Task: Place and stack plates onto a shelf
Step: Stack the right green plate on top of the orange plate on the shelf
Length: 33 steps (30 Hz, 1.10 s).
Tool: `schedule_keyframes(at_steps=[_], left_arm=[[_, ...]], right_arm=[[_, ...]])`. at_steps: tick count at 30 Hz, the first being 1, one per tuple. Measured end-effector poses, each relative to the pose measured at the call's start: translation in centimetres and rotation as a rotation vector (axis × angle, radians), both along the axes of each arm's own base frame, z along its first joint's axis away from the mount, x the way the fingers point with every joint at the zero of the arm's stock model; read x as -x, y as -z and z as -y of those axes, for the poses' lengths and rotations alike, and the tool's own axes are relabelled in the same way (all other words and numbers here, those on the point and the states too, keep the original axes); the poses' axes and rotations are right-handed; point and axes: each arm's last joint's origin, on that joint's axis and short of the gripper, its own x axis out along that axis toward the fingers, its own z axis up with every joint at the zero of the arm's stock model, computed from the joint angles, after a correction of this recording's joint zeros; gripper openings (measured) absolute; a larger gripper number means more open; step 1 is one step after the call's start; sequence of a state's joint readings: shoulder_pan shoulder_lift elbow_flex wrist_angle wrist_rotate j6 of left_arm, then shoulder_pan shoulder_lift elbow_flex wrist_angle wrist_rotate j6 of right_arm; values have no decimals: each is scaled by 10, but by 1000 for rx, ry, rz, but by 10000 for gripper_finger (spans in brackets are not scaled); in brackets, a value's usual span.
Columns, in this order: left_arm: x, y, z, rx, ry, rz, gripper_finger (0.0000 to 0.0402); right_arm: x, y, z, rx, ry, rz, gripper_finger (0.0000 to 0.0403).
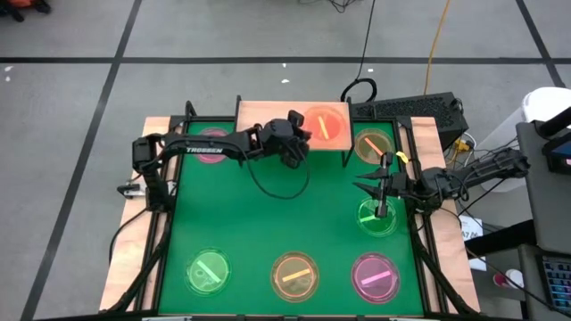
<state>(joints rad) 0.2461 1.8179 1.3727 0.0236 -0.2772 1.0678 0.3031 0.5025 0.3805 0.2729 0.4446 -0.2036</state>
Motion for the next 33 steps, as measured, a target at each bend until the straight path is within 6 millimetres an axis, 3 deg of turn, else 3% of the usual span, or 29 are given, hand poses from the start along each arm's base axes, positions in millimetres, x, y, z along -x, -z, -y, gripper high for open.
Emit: schedule_keyframes(at_steps=[4, 8, 13, 16, 21, 24, 28, 33], left_arm=[[7, -19, 8, -47, -58, 36, 62], [23, -53, 27, -46, -43, 122, 62], [64, -97, 53, 104, -54, 212, 63], [94, -109, 63, 261, -36, 222, 63], [137, -100, 82, 400, -24, 240, 62], [160, -91, 93, 451, 12, 356, 62], [182, -63, 107, 525, 87, 529, 62], [197, -27, 120, 582, 185, 692, 62]], right_arm=[[0, 0, 0, 0, 0, 0, 73], [0, 0, 0, 1, 0, -4, 73], [-2, 6, 0, 7, 4, -23, 73], [-2, 11, 0, 12, 38, -42, 73], [-5, 17, 2, -7, 112, -66, 73], [-8, 20, 1, -22, 108, -86, 73], [-15, 23, -2, -39, 110, -125, 73], [-30, 13, -6, -33, 113, -223, 73]])
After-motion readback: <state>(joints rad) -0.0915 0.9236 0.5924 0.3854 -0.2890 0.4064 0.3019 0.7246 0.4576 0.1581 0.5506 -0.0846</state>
